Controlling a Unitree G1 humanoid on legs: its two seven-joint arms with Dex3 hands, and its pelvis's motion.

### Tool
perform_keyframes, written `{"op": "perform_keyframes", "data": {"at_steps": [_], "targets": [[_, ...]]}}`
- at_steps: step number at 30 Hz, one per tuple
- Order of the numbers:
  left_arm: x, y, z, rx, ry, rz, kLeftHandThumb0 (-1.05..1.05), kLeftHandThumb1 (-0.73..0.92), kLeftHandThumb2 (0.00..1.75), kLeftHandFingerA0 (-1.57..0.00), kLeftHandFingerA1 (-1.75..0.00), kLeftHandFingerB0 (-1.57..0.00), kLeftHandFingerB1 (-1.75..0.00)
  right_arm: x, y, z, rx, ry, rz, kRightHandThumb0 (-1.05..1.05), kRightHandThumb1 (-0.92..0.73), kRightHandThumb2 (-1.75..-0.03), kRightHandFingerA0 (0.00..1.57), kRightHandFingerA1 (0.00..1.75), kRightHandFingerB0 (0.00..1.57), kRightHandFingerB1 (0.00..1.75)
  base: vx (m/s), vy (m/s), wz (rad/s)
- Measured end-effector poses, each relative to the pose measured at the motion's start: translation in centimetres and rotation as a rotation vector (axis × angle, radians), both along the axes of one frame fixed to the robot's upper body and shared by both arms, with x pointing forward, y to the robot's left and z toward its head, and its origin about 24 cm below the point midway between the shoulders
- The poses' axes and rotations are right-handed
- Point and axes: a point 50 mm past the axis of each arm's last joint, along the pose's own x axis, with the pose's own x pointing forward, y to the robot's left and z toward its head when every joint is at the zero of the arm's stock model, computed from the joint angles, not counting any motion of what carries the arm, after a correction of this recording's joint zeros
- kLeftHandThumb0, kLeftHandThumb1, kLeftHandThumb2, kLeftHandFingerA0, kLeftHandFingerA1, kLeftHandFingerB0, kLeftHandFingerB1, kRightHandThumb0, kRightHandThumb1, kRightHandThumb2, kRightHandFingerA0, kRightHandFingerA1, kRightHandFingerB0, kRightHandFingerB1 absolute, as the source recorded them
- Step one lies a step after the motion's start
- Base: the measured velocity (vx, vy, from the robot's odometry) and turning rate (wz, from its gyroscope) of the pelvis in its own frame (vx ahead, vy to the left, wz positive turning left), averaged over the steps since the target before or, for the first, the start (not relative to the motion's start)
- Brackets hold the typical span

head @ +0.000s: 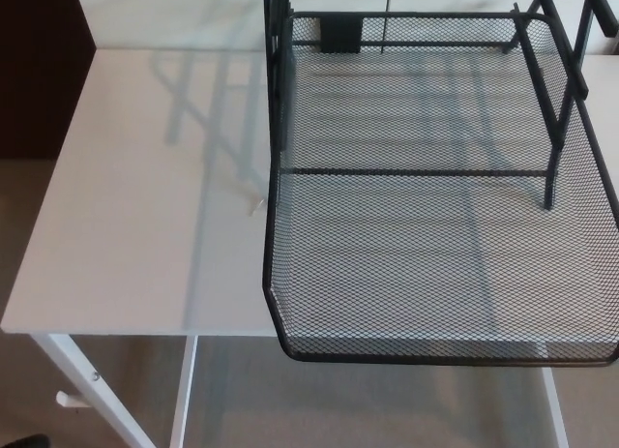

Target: The robot walk towards a table in front and then pushes a layer of a file tray back to its original position using its right hand

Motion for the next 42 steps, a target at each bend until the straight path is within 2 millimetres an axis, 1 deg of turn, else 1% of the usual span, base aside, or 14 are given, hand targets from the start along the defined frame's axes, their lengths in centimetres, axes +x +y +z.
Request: {"op": "perform_keyframes", "data": {"at_steps": [1,2,7,8,11,12,19,26,34,35,38,39,40,42], "targets": [[0.0,0.0,0.0,0.000,-0.001,-0.001,-0.23,0.51,0.62,-0.56,-0.47,-0.49,-0.43,0.0,-0.1,0.7,-0.016,-0.036,-0.002,-0.57,-0.47,-0.79,0.37,0.49,0.32,0.45,0.00,0.000,0.00],[0.0,0.0,0.0,0.000,-0.001,-0.001,-0.23,0.51,0.63,-0.56,-0.47,-0.48,-0.43,0.0,-0.1,1.3,-0.029,-0.062,-0.003,-0.48,-0.57,-0.57,0.45,0.38,0.40,0.35,0.00,0.000,0.00],[0.1,0.0,0.1,0.000,-0.005,-0.002,-0.18,0.57,0.57,-0.58,-0.43,-0.50,-0.38,0.1,-0.5,4.8,-0.114,-0.228,-0.011,-0.48,-0.59,-0.58,0.46,0.39,0.41,0.35,0.00,0.000,0.00],[0.2,0.0,0.1,0.000,-0.005,-0.003,-0.17,0.56,0.57,-0.58,-0.43,-0.51,-0.38,0.1,-0.5,5.5,-0.131,-0.264,-0.012,-0.52,-0.47,-0.79,0.43,0.53,0.37,0.48,0.00,0.000,0.00],[0.2,0.0,0.1,0.001,-0.008,-0.004,-0.16,0.56,0.57,-0.58,-0.43,-0.51,-0.38,0.1,-0.4,7.0,-0.170,-0.349,-0.016,-0.50,-0.45,-0.78,0.47,0.55,0.39,0.49,0.00,0.000,0.00],[0.2,0.0,0.1,0.001,-0.008,-0.004,-0.22,0.52,0.62,-0.57,-0.47,-0.51,-0.43,0.2,-0.3,7.4,-0.180,-0.375,-0.019,-0.47,-0.56,-0.57,0.53,0.46,0.46,0.38,0.00,0.000,0.00],[0.4,0.0,0.2,0.001,-0.013,-0.006,-0.23,0.52,0.63,-0.56,-0.47,-0.50,-0.43,0.2,0.0,9.5,-0.238,-0.555,-0.078,-0.49,-0.56,-0.57,0.55,0.57,0.50,0.42,0.00,0.000,0.00],[0.4,0.0,0.2,0.002,-0.015,-0.007,-0.17,0.55,0.56,-0.57,-0.43,-0.51,-0.38,0.5,1.0,10.4,-0.241,-0.701,-0.127,-0.51,-0.61,-0.59,0.42,0.62,0.39,0.55,0.00,0.000,0.00],[0.6,-0.1,0.4,0.004,-0.023,-0.011,-0.17,0.55,0.56,-0.59,-0.43,-0.51,-0.38,1.1,2.4,12.2,-0.293,-0.881,-0.064,-0.66,-0.52,-0.57,0.19,0.36,0.23,0.29,0.00,0.000,0.00],[0.6,-0.1,0.4,0.004,-0.024,-0.011,-0.17,0.56,0.57,-0.58,-0.43,-0.50,-0.38,1.2,2.5,12.3,-0.298,-0.889,-0.057,-0.35,-0.26,-0.88,0.02,0.52,0.00,0.47,0.00,0.000,0.00],[0.7,-0.1,0.5,0.005,-0.029,-0.014,-0.23,0.52,0.63,-0.54,-0.47,-0.48,-0.42,1.4,3.2,13.1,-0.352,-0.929,0.014,-0.35,-0.27,-0.88,0.03,0.52,0.00,0.47,0.00,0.000,0.00],[0.7,-0.1,0.5,0.006,-0.030,-0.014,-0.23,0.52,0.63,-0.56,-0.47,-0.49,-0.43,1.4,3.4,13.2,-0.363,-0.934,0.029,-0.62,-0.40,-0.73,0.06,0.24,0.11,0.33,0.00,0.000,0.00],[0.8,-0.1,0.5,0.006,-0.032,-0.015,-0.16,0.55,0.56,-0.59,-0.44,-0.52,-0.38,1.6,3.7,13.3,-0.377,-0.940,0.051,-0.55,-0.47,-0.55,0.04,0.22,0.13,0.23,0.00,0.000,0.00],[0.9,-0.1,0.6,0.006,-0.037,-0.017,-0.18,0.55,0.56,-0.59,-0.44,-0.51,-0.38,1.9,4.0,13.4,-0.389,-0.946,0.082,-0.56,-0.36,-0.72,0.01,0.15,0.10,0.29,0.00,0.000,0.00]]}}
